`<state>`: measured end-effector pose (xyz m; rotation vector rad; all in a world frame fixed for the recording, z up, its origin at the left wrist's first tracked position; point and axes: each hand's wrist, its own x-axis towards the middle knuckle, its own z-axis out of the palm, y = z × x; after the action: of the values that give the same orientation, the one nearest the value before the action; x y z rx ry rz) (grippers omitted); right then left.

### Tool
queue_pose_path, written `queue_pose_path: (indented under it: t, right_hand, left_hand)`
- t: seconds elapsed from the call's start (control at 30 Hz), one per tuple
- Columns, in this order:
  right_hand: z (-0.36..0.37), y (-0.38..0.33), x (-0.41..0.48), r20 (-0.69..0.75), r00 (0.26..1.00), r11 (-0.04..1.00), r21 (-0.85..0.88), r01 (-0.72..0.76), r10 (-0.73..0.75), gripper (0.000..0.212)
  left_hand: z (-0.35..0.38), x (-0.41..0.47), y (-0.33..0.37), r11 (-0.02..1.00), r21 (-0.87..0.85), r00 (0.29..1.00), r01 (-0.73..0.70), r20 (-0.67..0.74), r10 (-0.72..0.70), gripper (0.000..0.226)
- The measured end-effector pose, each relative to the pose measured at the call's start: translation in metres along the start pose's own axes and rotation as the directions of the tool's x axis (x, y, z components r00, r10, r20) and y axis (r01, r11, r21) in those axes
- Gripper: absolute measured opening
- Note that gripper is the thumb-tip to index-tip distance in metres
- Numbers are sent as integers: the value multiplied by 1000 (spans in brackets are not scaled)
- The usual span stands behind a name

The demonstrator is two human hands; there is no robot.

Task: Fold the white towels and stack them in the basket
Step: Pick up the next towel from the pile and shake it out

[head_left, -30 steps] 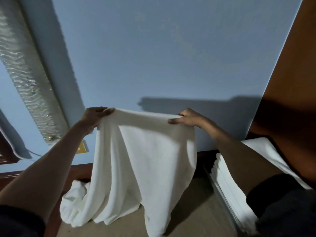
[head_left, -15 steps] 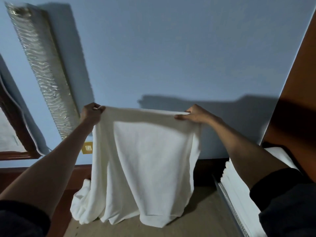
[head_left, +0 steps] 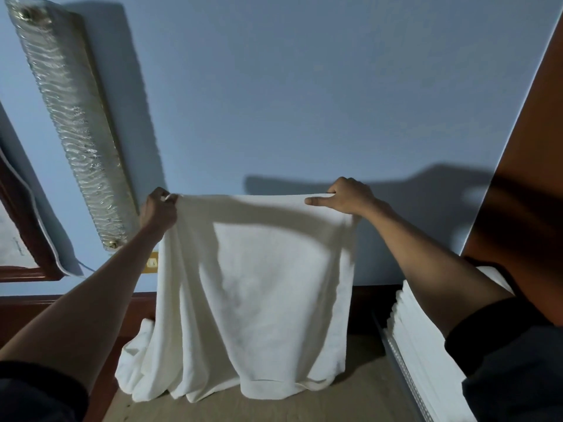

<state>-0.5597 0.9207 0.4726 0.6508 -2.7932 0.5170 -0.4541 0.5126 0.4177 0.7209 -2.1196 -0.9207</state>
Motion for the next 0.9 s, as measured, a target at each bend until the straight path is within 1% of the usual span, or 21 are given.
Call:
queue_pose_path:
  t: [0.03, 0.07, 0.1, 0.13, 0.17, 0.2, 0.23, 0.27, 0.33, 0.37, 0.43, 0.5, 0.63, 0.7, 0.77, 0.8, 0.87, 0.9]
  right_hand:
    - [2, -2, 3, -18, 1000, 1000, -9, -20, 20, 80]
    - [4, -5, 8, -23, 999, 1000, -9, -24, 23, 76]
    - [6, -10, 12, 0, 1000, 1000, -1, -9, 9, 68]
    - [9, -16, 16, 62, 998, 999, 35, 21, -23, 61]
    - [11, -25, 18, 153, 986, 995, 81, 56, -68, 63]
    - [14, -36, 18, 250, 962, 988, 127, 84, -113, 71]
    - [17, -47, 18, 331, 932, 983, 153, 104, -150, 77]
    - [22, -59, 18, 390, 903, 976, 180, 119, -182, 80]
    - [39, -78, 19, 462, 852, 958, 246, 144, -247, 73]
    - [48, -84, 20, 476, 834, 948, 273, 161, -279, 64]
    - [63, -88, 18, 482, 817, 931, 323, 171, -317, 41]
    - [70, -85, 15, 470, 815, 898, 421, 129, -338, 26]
    - [67, -78, 13, 408, 828, 770, 636, 44, -384, 17]
    - [63, -81, 17, 331, 866, 714, 699, 42, -375, 9]
    - [55, -83, 23, 221, 912, 679, 730, 80, -344, 11]
    - [51, -79, 27, 160, 932, 687, 717, 118, -326, 14]
    - [46, -61, 38, 61, 961, 757, 630, 171, -268, 16]
    - [45, -49, 43, 24, 972, 789, 589, 174, -233, 17]
  left_hand:
    - [2, -3, 3, 998, -58, 999, -5, 45, 7, 12]
    - [4, -7, 7, 990, -137, 992, -7, 121, 24, 10]
    - [7, -12, 12, 980, -197, 975, -8, 217, 52, 14]
    - [8, -19, 20, 977, -213, 940, -32, 327, 102, 17]
    - [9, -26, 29, 975, -203, 886, -91, 430, 172, 16]
    - [9, -34, 39, 967, -191, 822, -167, 515, 243, 14]
    - [11, -42, 49, 952, -195, 758, -238, 575, 307, 11]
    - [12, -48, 57, 932, -207, 702, -297, 614, 360, 11]
    - [17, -58, 70, 896, -242, 622, -373, 652, 435, 10]
    - [19, -61, 74, 887, -255, 603, -386, 657, 452, 10]
    - [20, -62, 77, 883, -282, 594, -375, 658, 463, 11]
    - [15, -60, 74, 898, -280, 616, -339, 655, 437, 13]
    - [9, -55, 61, 929, -314, 652, -198, 665, 364, 18]
    - [10, -59, 62, 936, -306, 660, -174, 669, 341, 23]
    - [12, -63, 61, 954, -248, 650, -168, 700, 296, 39]
    - [11, -65, 59, 961, -230, 644, -152, 714, 273, 50]
    - [11, -64, 49, 966, -237, 646, -104, 723, 247, 74]
    - [10, -64, 46, 970, -232, 645, -77, 730, 225, 77]
